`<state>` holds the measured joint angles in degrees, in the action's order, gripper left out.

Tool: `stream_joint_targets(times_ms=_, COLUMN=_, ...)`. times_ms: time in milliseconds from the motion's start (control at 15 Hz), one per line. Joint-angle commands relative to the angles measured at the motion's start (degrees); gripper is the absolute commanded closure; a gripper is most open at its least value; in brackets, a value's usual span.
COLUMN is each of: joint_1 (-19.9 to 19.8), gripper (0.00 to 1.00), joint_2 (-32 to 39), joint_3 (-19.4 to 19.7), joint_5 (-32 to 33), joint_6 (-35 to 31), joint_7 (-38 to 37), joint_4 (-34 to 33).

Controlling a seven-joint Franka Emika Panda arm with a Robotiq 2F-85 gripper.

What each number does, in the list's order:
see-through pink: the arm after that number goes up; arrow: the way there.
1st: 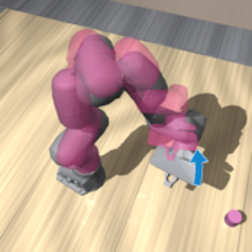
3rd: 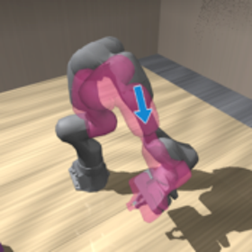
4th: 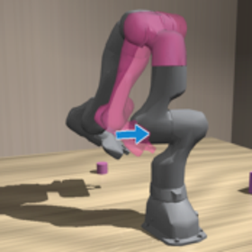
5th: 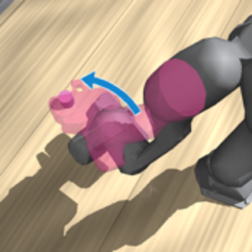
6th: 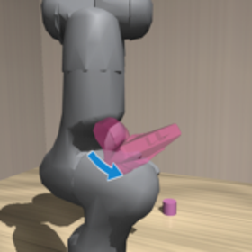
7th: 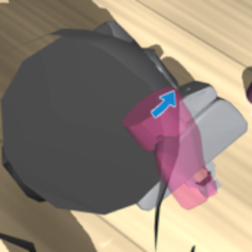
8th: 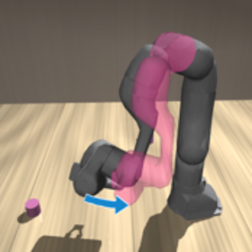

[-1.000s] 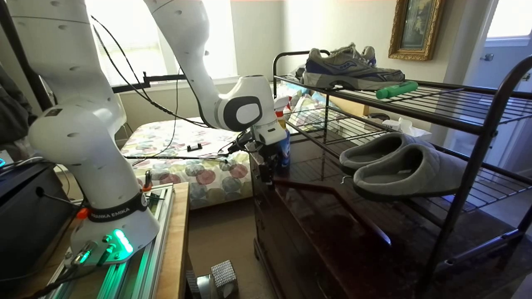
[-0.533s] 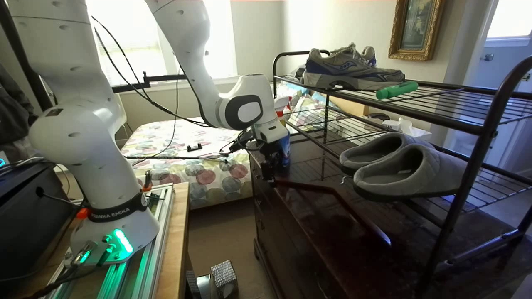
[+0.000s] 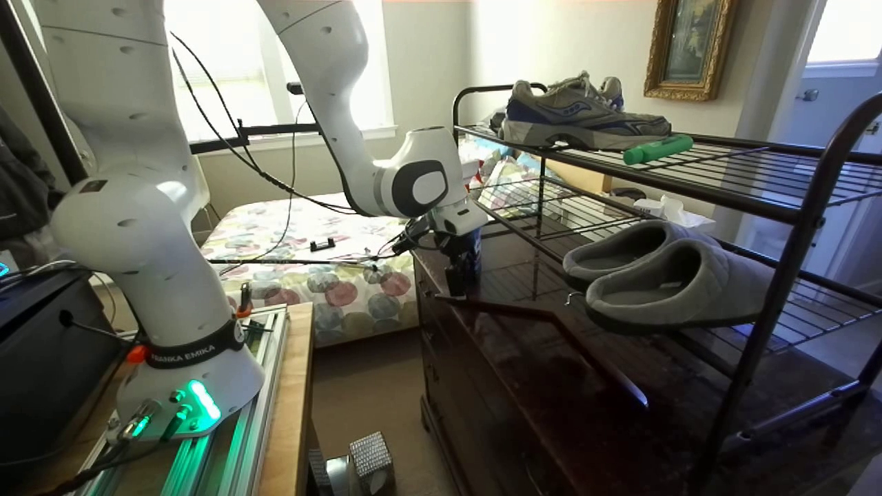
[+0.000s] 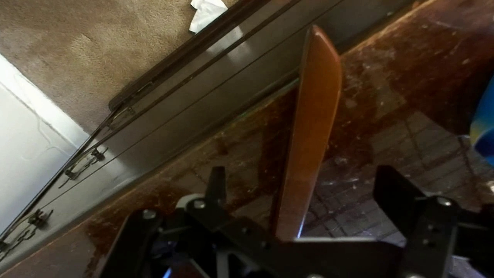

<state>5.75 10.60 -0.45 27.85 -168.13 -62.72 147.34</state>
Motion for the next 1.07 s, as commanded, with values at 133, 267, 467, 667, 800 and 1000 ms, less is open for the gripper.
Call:
stream_joint_targets(times_ms=133, joint_1=1.1, gripper=0.39, joint_2=5.6, joint_3=0.7, joint_5=1.4, joint_6=-0.3, joint_7=-0.8, joint_4=-4.5)
stream_joint_targets(times_ms=267, joint_1=0.6, gripper=0.54, joint_2=6.2, joint_3=0.4, joint_5=0.5, joint_6=-0.3, joint_7=-0.3, joint_4=-4.8)
stream_joint_targets(times_ms=467, joint_1=0.2, gripper=0.73, joint_2=5.8, joint_3=0.1, joint_5=-0.4, joint_6=-0.2, joint_7=-0.2, joint_4=-4.9)
stream_joint_targets(times_ms=667, joint_1=-0.4, gripper=0.93, joint_2=5.6, joint_3=-0.6, joint_5=-2.1, joint_6=0.8, joint_7=0.2, joint_4=-5.0)
stream_joint_targets(times_ms=800, joint_1=-1.7, gripper=0.94, joint_2=5.2, joint_3=-2.4, joint_5=-5.4, joint_6=2.8, joint_7=1.7, joint_4=-4.6)
stream_joint_targets(times_ms=1000, joint_1=-3.4, gripper=0.94, joint_2=3.0, joint_3=-4.2, joint_5=-10.1, joint_6=4.6, joint_7=2.9, joint_4=-3.2)
